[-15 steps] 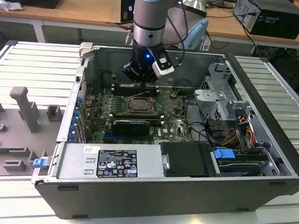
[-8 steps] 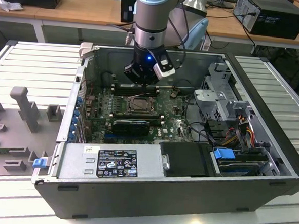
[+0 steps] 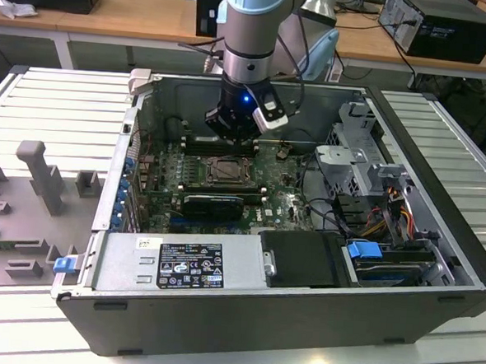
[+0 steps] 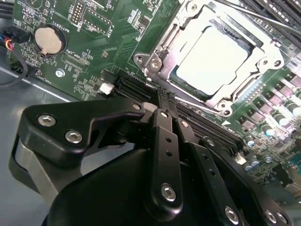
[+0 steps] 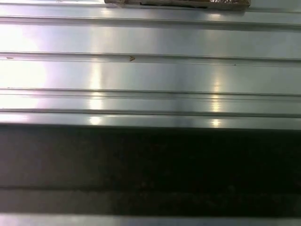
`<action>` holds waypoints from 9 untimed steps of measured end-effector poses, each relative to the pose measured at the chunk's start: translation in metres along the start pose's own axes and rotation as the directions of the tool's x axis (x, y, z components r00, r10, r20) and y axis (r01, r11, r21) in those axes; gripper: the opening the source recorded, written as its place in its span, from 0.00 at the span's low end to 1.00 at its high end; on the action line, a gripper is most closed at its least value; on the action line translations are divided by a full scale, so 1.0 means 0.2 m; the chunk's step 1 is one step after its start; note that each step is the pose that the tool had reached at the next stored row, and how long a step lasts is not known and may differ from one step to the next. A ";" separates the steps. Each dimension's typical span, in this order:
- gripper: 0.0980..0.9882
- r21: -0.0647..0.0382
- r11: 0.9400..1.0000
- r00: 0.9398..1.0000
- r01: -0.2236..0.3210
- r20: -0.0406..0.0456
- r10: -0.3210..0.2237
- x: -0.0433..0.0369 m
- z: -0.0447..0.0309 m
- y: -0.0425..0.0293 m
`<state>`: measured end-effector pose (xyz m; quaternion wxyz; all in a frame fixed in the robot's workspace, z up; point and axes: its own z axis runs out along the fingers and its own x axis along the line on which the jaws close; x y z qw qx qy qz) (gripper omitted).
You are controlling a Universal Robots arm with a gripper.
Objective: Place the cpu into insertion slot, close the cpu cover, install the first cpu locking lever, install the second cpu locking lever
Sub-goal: 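Install the first cpu locking lever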
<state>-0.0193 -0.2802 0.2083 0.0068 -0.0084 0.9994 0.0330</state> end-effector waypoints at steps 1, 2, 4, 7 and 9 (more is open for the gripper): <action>0.01 0.000 1.000 1.000 0.000 0.000 0.000 0.000 0.004 0.000; 0.01 0.001 1.000 1.000 0.000 0.000 0.000 0.000 0.006 0.000; 0.01 0.004 1.000 1.000 0.000 0.000 0.000 0.000 0.012 -0.001; 0.01 0.010 1.000 1.000 0.000 0.000 0.000 0.000 0.019 -0.001; 0.01 0.014 1.000 1.000 0.000 0.000 0.000 0.000 0.020 -0.001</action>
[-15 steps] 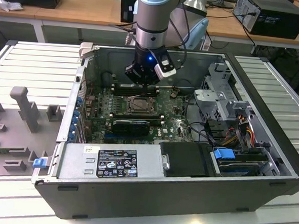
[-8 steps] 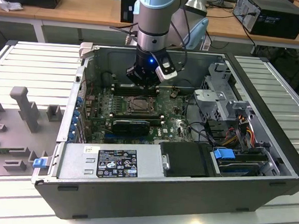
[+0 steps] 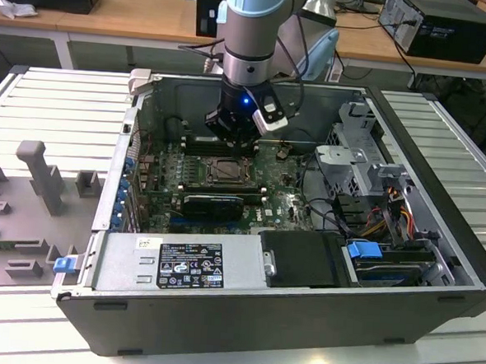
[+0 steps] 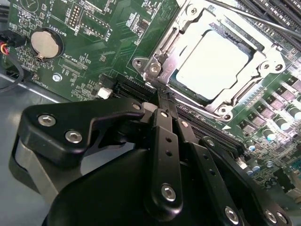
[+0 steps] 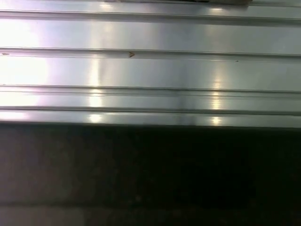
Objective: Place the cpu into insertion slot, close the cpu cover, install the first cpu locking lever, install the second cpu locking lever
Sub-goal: 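Install the first cpu locking lever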
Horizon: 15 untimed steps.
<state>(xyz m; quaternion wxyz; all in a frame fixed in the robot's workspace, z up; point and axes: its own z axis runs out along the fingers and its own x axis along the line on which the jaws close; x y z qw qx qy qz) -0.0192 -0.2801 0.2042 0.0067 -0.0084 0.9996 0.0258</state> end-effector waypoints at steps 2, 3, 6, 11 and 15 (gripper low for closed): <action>0.01 0.005 1.000 1.000 0.000 0.000 0.000 0.000 0.005 0.000; 0.01 0.004 1.000 1.000 0.000 0.000 0.000 0.000 0.008 0.000; 0.01 0.003 1.000 1.000 0.000 0.000 0.000 0.000 0.017 -0.001; 0.01 -0.002 1.000 1.000 0.000 0.000 0.000 -0.002 -0.075 0.007; 0.01 -0.002 1.000 1.000 0.000 0.000 0.000 -0.002 -0.087 -0.003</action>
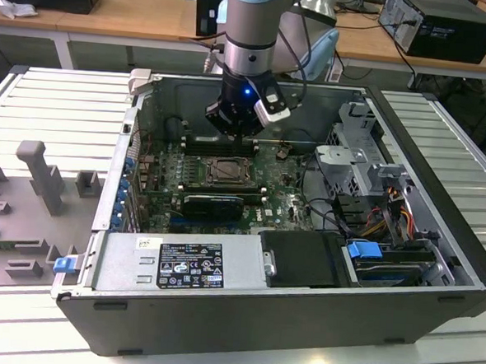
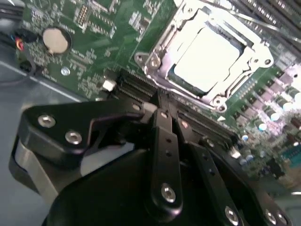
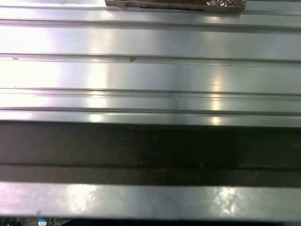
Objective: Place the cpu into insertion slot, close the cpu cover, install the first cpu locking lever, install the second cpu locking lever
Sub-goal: 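Install the first cpu locking lever, then install the second cpu locking lever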
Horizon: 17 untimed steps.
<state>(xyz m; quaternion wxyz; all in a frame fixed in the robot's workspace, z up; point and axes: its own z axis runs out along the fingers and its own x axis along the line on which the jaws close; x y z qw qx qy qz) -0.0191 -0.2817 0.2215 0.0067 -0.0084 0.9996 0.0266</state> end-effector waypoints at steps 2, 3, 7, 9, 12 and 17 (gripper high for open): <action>0.01 0.000 1.000 1.000 0.000 0.000 0.000 0.000 -0.001 -0.011; 0.01 0.000 1.000 1.000 0.000 0.000 0.000 0.000 -0.001 -0.016; 0.01 0.000 1.000 1.000 0.000 0.000 0.000 0.000 -0.001 -0.027; 0.01 0.000 1.000 1.000 0.000 0.000 0.000 0.001 -0.002 -0.032; 0.01 0.000 1.000 1.000 0.000 0.000 0.000 -0.001 -0.078 -0.030; 0.01 0.000 1.000 1.000 0.000 0.000 0.000 -0.002 -0.172 -0.028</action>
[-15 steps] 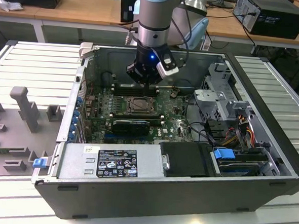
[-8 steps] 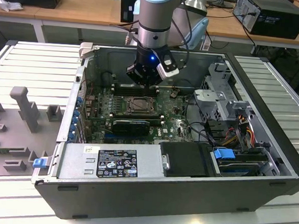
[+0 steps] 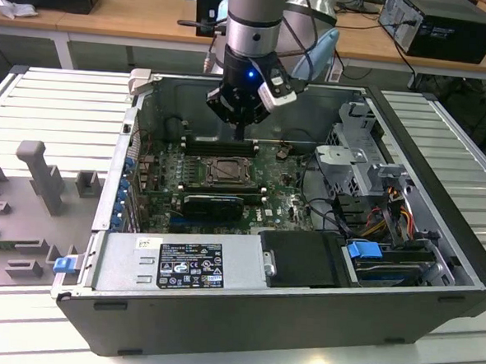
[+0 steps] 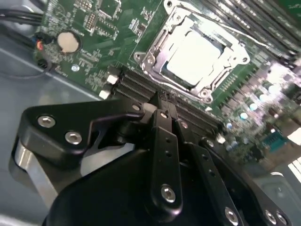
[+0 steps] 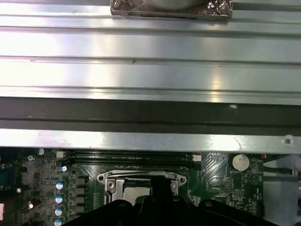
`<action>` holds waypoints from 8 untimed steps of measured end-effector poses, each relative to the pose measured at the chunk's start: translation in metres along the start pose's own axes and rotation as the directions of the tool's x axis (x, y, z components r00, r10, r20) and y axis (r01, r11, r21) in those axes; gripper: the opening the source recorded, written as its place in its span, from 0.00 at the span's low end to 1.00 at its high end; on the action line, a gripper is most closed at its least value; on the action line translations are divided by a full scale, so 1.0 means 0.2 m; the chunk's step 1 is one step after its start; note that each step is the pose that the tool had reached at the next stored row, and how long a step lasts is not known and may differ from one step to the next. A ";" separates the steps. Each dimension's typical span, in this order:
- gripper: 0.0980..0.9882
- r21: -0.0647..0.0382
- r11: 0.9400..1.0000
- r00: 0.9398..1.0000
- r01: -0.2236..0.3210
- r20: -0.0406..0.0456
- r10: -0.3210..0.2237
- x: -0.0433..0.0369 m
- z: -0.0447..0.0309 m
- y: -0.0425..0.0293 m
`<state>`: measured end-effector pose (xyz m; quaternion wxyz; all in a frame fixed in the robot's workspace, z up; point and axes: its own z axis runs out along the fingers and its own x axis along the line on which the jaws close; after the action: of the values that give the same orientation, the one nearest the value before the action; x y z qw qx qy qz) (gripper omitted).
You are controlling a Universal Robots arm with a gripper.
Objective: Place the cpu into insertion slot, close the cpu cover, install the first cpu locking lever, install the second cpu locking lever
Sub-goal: 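Install the second cpu locking lever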
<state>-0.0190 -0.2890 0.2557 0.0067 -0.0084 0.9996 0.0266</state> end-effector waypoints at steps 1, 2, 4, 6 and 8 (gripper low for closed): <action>0.01 0.000 1.000 1.000 0.000 0.000 0.000 0.001 -0.001 -0.010; 0.01 0.000 1.000 1.000 0.000 0.000 0.000 0.001 -0.001 -0.019; 0.01 0.000 1.000 1.000 0.000 0.000 0.000 0.006 -0.002 -0.061; 0.01 0.000 1.000 1.000 0.000 0.000 0.000 0.010 0.000 -0.107; 0.01 0.000 1.000 1.000 -0.001 -0.004 0.001 0.014 0.011 -0.207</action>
<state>-0.0210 -0.3303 0.2511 0.0049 -0.0082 0.9996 0.0266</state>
